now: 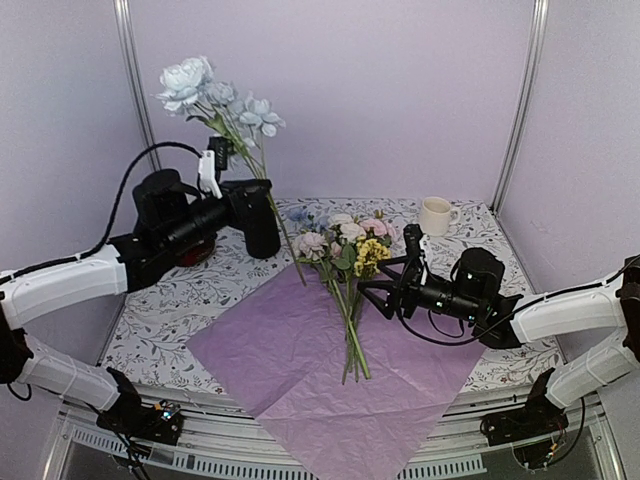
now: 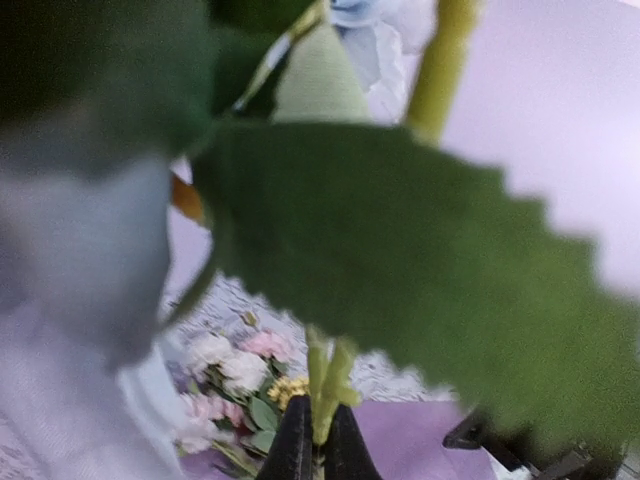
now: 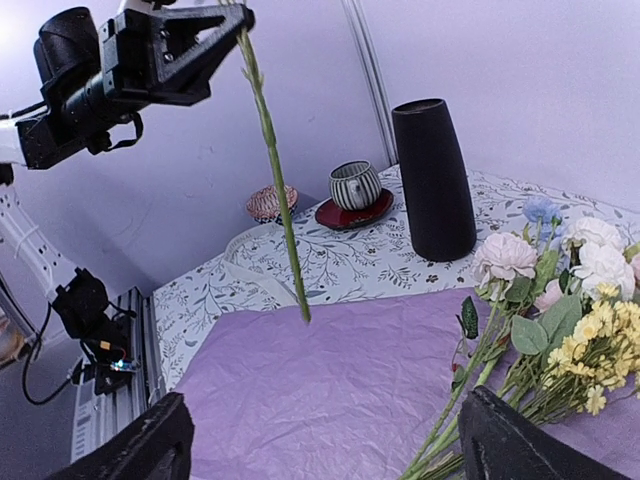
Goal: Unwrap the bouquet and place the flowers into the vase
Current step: Place the fake flower in the vase.
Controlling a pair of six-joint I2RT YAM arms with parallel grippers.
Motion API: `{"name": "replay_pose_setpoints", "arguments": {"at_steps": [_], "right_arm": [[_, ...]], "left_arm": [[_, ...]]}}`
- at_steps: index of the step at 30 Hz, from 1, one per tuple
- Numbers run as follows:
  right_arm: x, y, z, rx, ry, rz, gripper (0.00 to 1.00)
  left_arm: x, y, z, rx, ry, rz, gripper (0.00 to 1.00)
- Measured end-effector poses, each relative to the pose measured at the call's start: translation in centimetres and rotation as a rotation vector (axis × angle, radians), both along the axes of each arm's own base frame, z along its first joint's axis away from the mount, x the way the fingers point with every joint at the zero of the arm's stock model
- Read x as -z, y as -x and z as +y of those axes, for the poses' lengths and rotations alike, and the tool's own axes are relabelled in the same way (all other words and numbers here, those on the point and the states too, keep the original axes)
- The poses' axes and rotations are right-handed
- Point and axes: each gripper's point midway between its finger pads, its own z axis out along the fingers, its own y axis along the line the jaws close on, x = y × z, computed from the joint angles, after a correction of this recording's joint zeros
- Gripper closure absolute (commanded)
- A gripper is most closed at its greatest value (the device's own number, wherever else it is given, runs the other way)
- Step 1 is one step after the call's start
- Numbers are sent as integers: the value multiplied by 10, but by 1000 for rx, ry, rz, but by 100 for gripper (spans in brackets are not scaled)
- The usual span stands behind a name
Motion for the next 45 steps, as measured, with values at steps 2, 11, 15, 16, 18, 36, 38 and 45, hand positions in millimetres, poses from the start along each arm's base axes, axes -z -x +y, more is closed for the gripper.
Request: {"name": "replay_pose_setpoints", "arguments": {"at_steps": [2,11,15,16,18,36,38,45], "right_arm": [[1,-2,-1,14,2,1,1],[7,-11,-7,73,19,25,1],[9,-12,-7,81,23,29,1],[10,-12,-7,83,25,31,1],[10,-12,-7,84,26,32,1],[13,-13,-7,86,33,35,1],[13,-13,-7,86,34,33,1],[14,-13,-7,84,41,28,1]], "left_arm": [[-29,-12,21,-70,-13,-57,100],[-103,-50,96,-308,-72,-223,100],[-108,-64,110,-355,-101,-239,100],[-109,-68,114,-368,-107,-243,100],[-115,-76,121,-391,-109,-257,100],[-130,-139,111,-433,-153,-349,100],[-122,-145,111,-434,-168,-337,100],[-98,-166,115,-449,-204,-307,100]]}}
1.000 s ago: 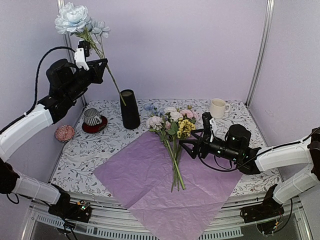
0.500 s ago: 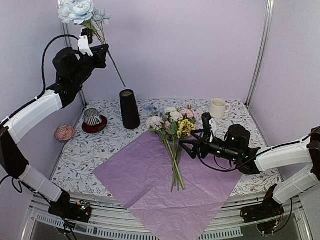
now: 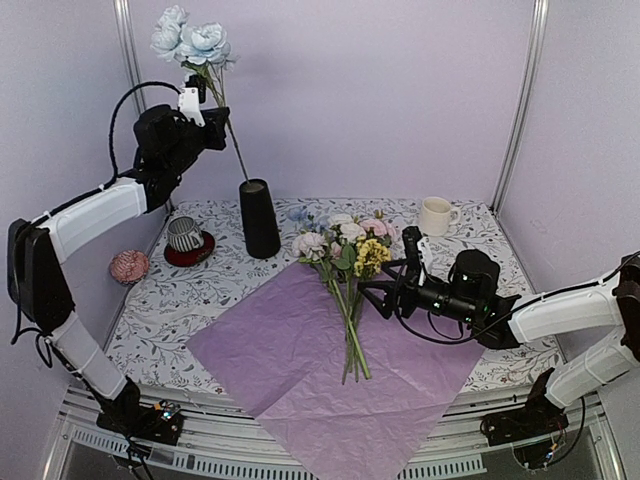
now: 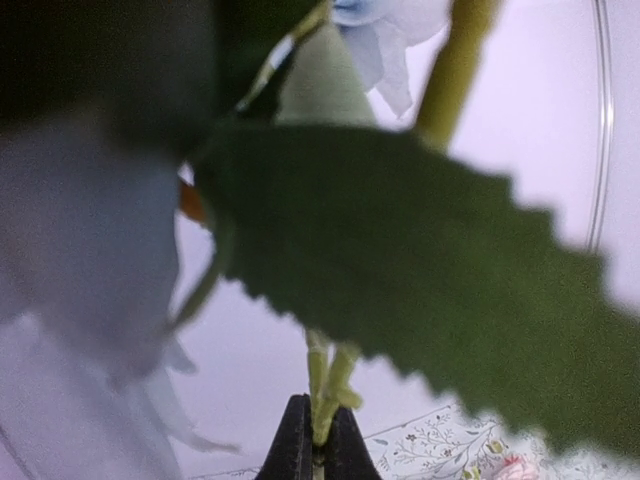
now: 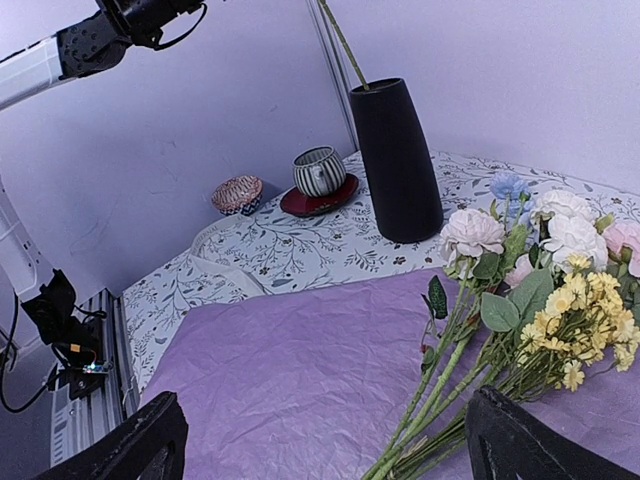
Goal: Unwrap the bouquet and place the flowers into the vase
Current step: Place the fake flower in the vase.
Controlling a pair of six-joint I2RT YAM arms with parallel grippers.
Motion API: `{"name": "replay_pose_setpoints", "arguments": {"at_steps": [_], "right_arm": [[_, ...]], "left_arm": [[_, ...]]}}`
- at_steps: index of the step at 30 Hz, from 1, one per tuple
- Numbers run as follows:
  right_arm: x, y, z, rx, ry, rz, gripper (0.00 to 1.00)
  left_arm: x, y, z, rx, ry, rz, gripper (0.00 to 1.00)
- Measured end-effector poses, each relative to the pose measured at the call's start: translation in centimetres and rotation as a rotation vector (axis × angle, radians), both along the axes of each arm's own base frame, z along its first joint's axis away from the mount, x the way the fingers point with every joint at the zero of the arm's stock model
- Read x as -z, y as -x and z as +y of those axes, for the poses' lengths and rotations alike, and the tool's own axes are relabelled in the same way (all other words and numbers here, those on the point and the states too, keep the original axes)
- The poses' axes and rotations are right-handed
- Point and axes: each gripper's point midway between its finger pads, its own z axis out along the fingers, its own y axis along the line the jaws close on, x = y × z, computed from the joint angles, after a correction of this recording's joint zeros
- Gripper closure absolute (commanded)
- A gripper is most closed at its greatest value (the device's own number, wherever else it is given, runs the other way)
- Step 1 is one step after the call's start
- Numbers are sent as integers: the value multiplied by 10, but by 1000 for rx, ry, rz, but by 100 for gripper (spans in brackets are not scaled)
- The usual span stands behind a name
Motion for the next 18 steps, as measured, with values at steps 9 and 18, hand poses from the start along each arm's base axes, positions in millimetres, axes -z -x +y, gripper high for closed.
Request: {"name": "replay_pose_setpoints", "arguments": {"at_steps": [9,18], "right_arm": [[3,1,1,-10,5,5,1],[3,2,2,-18,5,6,1]], "left_arm": [[73,-40,-2,9,-36,147,100],[115,-48,-10,47,-24,268,100]]}}
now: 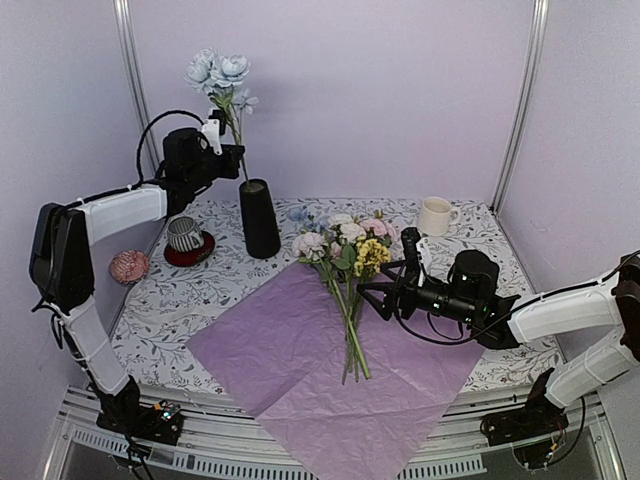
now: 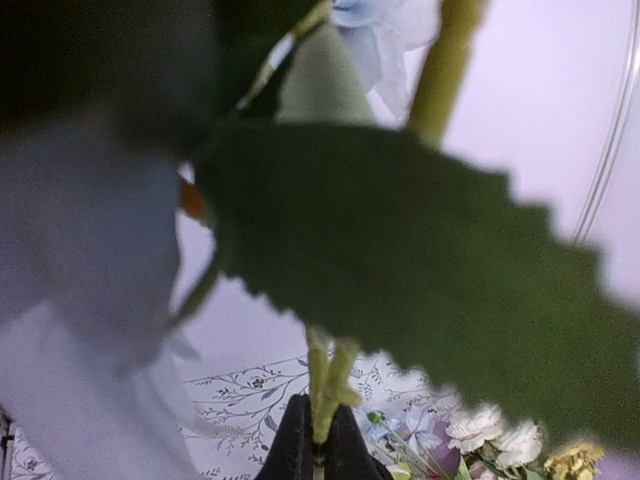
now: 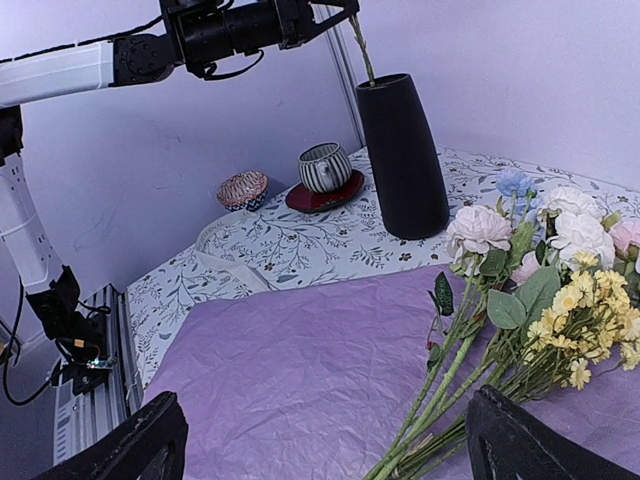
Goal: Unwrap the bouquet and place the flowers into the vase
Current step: Place the fake flower in the vase.
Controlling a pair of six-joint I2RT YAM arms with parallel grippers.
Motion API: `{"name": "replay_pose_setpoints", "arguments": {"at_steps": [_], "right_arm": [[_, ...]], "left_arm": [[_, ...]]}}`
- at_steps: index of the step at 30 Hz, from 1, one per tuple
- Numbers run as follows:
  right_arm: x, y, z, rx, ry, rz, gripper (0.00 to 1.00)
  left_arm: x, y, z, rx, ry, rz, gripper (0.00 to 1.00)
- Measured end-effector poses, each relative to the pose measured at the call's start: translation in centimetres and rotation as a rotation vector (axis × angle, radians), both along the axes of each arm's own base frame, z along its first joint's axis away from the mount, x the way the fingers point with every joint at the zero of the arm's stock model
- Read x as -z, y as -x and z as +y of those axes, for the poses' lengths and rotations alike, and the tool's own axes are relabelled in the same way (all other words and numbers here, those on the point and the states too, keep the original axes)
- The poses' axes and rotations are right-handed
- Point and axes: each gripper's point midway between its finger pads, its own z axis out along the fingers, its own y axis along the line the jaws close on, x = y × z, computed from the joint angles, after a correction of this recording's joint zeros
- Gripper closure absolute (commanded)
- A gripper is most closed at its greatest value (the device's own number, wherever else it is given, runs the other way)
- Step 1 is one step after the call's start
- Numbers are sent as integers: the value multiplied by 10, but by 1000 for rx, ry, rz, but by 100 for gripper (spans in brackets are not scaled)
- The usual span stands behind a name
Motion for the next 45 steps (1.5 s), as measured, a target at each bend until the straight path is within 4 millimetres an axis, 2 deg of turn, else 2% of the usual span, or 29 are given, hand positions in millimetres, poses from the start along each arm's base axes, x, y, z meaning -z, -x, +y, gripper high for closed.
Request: {"name": "replay_pose_setpoints", "arguments": {"at_steps": [4,13,16,22,26,36,39,45], "right_arm": [[1,0,0,0,1,1,1],[1,0,0,0,1,1,1],[1,0,0,0,1,1,1],[1,0,0,0,2,2,1],[5,-1,1,0,10,9,1],[6,-1,1,0,11,10,1],[6,-1,1,0,13,12,1],[7,-3,3,1,18,19,1]], "left_arm": [[13,-2,-3,10,4,36,100],[63,-9,-6,14,-8,168,100],[69,-11,-6,14,-7,192,96],[75,-11,-7,16,6,220,77],[83,-10,-8,20,16,253,61],[89,-6,-8,21,41,295,36],[92,4,-6,25,52,312,31],[94,40,2,31,79,342,26]]}}
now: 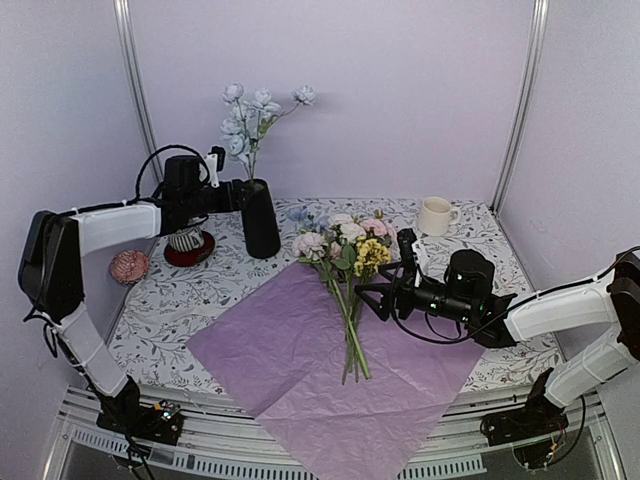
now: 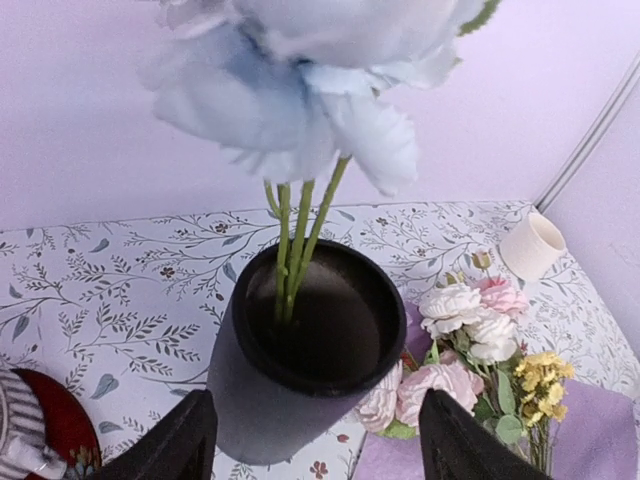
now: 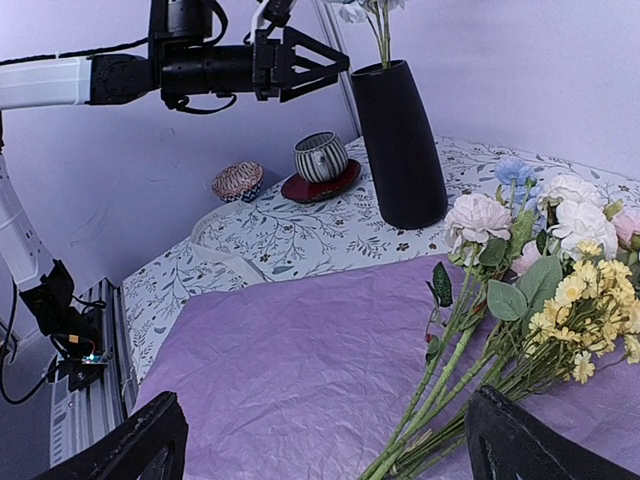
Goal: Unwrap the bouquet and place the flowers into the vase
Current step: Place the fake flower in the vase, then pick up the fake flower from the flattened wrapping paper.
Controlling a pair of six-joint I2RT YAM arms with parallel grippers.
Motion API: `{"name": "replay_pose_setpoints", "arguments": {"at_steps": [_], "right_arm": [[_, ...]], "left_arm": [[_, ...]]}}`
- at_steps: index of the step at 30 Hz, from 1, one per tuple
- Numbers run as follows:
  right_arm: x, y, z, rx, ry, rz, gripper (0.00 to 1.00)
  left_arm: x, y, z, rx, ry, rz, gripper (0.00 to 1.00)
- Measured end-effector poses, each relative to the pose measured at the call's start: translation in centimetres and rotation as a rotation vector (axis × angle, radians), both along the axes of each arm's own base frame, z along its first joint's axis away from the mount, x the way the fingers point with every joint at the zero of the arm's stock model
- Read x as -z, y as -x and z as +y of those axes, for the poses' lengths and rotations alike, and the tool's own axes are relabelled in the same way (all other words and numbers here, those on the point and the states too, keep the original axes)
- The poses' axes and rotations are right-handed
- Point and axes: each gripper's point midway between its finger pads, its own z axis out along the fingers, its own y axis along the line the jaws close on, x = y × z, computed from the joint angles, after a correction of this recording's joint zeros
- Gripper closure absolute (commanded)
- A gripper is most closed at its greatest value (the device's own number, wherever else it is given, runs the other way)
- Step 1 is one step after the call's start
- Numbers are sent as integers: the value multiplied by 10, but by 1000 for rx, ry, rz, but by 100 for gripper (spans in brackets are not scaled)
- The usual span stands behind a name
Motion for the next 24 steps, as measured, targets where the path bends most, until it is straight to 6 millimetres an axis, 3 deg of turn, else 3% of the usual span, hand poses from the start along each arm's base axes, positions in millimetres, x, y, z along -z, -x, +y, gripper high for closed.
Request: {"name": "replay_pose_setpoints", "arguments": {"at_steps": [5,9,15,24], "right_arm": [[2,-1,-1,7,6,5,1],[4,-3,-2,25,11,13,1],[6,-17,-6,104,11,56,1],[7,-35,-16,230,15,109,1]], "left_arm": [[-8,34,9,-6,32,1,18],[-12,58,16,-13,63,2,2],[-4,87,21,-34,109,40,2],[24,132,9,0,129,122,2]]}}
